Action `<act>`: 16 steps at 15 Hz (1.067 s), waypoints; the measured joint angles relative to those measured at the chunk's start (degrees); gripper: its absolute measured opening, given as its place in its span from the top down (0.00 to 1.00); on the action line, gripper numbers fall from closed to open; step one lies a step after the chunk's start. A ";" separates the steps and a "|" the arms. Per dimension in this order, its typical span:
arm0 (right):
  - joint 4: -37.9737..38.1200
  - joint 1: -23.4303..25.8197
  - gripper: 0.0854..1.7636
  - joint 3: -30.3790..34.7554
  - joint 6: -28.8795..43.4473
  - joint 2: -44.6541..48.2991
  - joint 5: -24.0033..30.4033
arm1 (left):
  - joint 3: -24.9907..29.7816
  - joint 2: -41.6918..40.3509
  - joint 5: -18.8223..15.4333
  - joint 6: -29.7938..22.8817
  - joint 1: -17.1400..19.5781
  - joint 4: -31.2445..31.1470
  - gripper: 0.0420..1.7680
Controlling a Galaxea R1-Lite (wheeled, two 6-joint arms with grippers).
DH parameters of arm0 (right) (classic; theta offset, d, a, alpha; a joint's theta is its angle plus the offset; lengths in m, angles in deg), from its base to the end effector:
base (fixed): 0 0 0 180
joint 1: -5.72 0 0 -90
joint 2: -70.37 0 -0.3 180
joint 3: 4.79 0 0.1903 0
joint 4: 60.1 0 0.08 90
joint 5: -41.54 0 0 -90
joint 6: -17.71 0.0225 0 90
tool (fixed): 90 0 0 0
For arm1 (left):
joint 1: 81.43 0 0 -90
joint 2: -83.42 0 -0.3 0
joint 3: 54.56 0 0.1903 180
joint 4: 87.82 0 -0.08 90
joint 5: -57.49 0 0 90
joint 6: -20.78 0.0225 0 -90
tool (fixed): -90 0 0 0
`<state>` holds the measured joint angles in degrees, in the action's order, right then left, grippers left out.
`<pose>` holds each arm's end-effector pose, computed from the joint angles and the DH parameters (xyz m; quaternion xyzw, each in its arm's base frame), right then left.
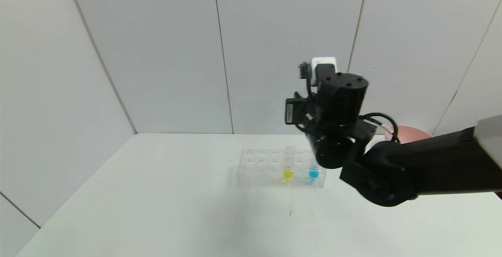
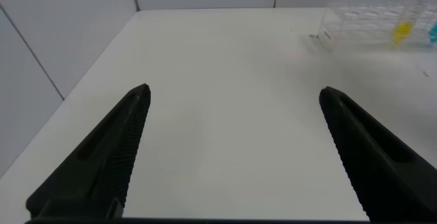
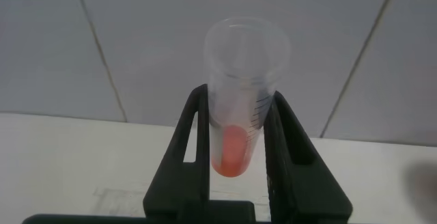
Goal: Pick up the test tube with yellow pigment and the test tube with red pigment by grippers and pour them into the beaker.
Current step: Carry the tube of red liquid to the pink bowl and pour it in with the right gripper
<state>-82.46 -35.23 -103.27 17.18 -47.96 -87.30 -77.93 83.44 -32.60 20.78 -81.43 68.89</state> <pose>0.3256 0.2638 0.2037 0.0094 -0.0169 0.0183 0.9996 -0.0228 0.0000 0.0756 0.0000 -0.0005 -0.0008 1.0000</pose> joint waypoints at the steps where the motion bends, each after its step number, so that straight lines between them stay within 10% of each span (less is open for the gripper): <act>1: -0.22 2.01 0.74 2.43 -1.29 2.44 1.26 | 0.00 0.00 0.00 0.00 0.00 0.00 0.00; 16: -22.92 47.42 0.74 34.27 -7.36 14.20 36.08 | 0.00 0.00 0.00 0.00 0.00 0.00 0.00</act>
<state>-105.38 12.19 -69.00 9.81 -33.76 -51.22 -77.93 83.44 -32.60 20.78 -81.43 68.89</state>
